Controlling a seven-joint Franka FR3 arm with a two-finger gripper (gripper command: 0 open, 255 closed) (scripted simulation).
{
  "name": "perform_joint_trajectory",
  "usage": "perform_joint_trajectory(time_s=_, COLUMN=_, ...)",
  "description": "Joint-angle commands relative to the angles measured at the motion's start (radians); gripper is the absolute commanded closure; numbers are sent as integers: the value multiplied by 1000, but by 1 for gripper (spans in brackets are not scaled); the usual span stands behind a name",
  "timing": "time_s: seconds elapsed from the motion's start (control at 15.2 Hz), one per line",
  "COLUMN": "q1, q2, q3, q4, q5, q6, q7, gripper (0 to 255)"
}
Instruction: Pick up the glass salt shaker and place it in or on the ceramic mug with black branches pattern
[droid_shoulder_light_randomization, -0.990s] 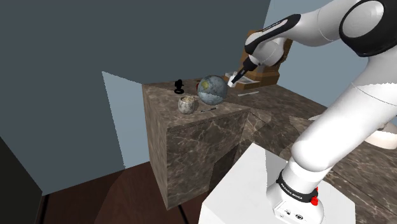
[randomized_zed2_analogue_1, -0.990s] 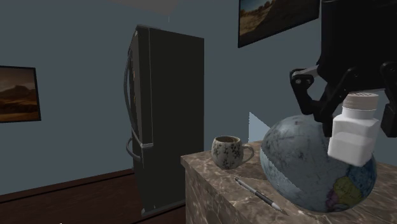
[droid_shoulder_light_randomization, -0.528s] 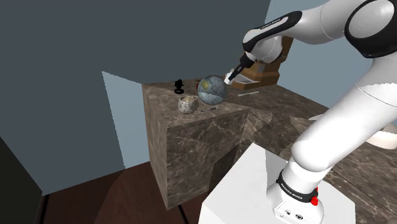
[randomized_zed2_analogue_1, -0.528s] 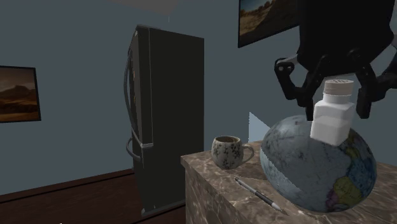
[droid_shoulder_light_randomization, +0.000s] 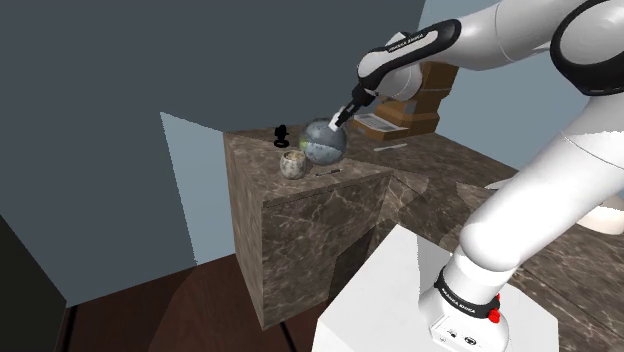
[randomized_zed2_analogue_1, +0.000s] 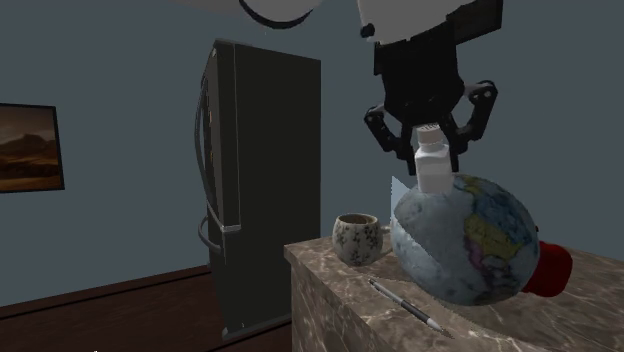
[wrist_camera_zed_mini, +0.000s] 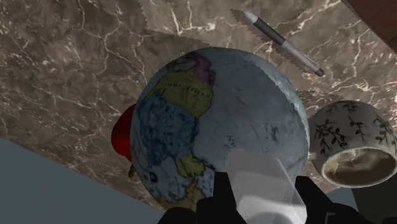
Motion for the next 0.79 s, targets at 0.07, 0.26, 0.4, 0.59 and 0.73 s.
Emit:
perform_joint_trajectory(time_s=0.07, q1=14, q2=26, q3=57, q4=18, q5=-35, q6=21, q7=99, gripper=255)
perform_joint_trajectory(time_s=0.26, q1=25, q2=50, q3=115, q4=39, q5=-83, q6=37, q7=207, gripper=255)
perform_joint_trajectory(time_s=0.4, q1=32, q2=70, q3=153, q4=59, q5=-120, q6=43, q7=280, gripper=255)
perform_joint_trajectory(time_s=0.59, q1=45, q2=106, q3=204, q4=97, q5=-182, q6=48, q7=394, gripper=255)
perform_joint_trajectory(time_s=0.73, q1=54, q2=133, q3=228, q4=114, q5=-217, q6=61, q7=453, gripper=255)
